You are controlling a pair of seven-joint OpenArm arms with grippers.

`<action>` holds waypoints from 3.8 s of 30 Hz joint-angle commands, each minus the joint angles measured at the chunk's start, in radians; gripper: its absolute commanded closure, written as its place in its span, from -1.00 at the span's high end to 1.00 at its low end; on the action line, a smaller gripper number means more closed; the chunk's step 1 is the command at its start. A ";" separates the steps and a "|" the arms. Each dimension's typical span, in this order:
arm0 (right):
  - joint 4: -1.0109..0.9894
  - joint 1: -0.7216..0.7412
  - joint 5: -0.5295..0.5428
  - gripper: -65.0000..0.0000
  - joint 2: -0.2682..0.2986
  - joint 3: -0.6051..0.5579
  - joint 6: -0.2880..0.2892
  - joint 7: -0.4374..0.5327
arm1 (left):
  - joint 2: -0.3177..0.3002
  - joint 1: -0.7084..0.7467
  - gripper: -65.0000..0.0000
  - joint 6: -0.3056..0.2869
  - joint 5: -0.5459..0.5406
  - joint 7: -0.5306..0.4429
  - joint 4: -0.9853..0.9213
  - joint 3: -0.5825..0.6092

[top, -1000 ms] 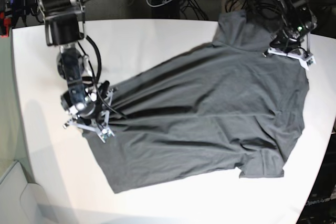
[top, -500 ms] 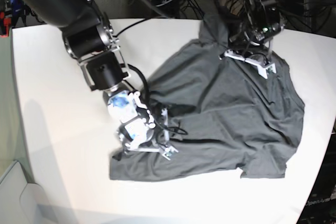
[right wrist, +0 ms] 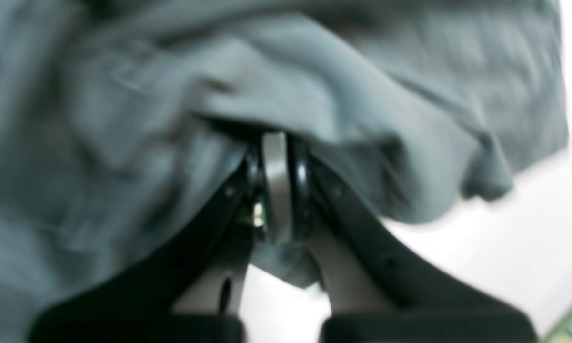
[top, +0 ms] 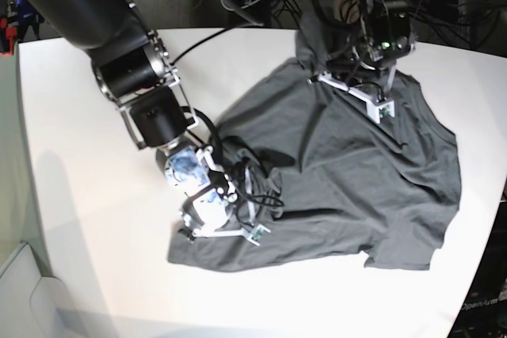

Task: Layout the t-shirt on the table in an organized manner, then fold the t-shirt properly
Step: 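Lift the t-shirt with both grippers and draw it toward the robot, then lower the t-shirt and spread it with both grippers across the table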

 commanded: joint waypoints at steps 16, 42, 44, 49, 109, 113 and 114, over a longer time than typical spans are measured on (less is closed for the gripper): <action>0.881 -0.317 0.012 -0.54 0.023 -0.026 0.003 -0.323 | -0.067 -0.012 -0.46 -0.006 -0.012 0.063 0.153 0.277; 0.890 -0.652 0.015 -1.00 -0.076 -0.181 0.003 -0.179 | -0.360 -0.231 -1.00 -0.006 -0.001 0.064 0.132 -0.157; 0.850 -0.656 0.015 -1.00 -0.076 -0.181 0.003 -0.170 | -0.360 -0.270 -1.00 -0.006 -0.001 0.064 0.108 -0.192; 0.741 -0.658 0.015 -1.00 -0.076 -0.181 0.003 -0.138 | -0.361 -0.347 -1.00 -0.006 -0.001 0.063 0.024 -0.245; 1.057 -0.625 0.007 -1.00 0.022 0.002 -0.002 -0.501 | -0.219 -0.316 -1.00 0.003 -0.008 -0.063 -0.504 0.051; 1.057 -0.685 0.007 -1.00 0.052 0.010 -0.002 -0.448 | -0.162 -0.251 -1.00 -0.002 -0.009 0.078 -0.333 0.055; 1.056 -0.699 0.007 -1.00 0.069 0.006 -0.002 -0.432 | -0.151 -0.241 -1.00 -0.003 -0.009 0.109 -0.294 0.055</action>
